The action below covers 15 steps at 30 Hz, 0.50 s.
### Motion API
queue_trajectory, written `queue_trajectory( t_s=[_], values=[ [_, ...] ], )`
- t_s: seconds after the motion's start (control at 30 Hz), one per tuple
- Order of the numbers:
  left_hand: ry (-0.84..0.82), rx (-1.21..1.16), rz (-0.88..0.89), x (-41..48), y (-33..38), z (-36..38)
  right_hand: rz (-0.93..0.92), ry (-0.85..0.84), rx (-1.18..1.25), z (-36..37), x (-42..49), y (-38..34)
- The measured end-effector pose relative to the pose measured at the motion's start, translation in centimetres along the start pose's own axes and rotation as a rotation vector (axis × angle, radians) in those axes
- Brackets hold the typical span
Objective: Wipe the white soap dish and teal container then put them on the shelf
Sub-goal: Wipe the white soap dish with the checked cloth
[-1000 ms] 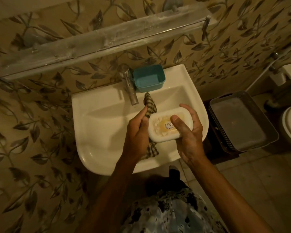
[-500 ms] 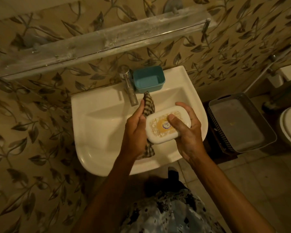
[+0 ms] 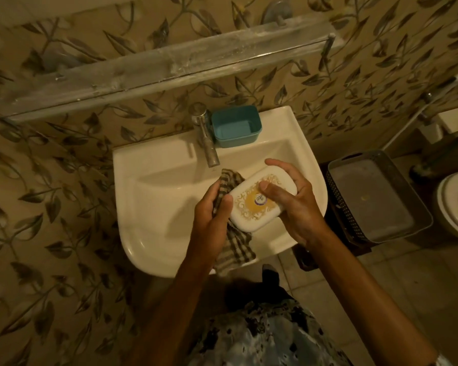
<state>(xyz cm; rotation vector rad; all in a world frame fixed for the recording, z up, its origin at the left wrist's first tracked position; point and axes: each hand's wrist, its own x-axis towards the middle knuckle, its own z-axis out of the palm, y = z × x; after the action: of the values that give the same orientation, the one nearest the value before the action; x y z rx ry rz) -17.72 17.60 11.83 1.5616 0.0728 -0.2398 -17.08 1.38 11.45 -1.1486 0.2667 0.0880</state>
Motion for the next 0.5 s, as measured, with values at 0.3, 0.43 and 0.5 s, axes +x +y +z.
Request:
queue_trajectory(
  t_s=[0.3, 0.43, 0.5],
  values=[
    [0.264, -0.035, -0.02, -2.7, -0.9, 3.1, -0.014, 0.178, 0.332, 2.2, 0.2, 1.6],
    [0.33, -0.082, -0.064, -3.8, -1.4, 4.0, -0.064, 0.205, 0.102, 2.2, -0.6, 2.9],
    [0.317, -0.066, -0.069, -4.0, -1.6, 4.1, -0.026, 0.252, 0.066, 2.4, -1.1, 3.7]
  ],
)
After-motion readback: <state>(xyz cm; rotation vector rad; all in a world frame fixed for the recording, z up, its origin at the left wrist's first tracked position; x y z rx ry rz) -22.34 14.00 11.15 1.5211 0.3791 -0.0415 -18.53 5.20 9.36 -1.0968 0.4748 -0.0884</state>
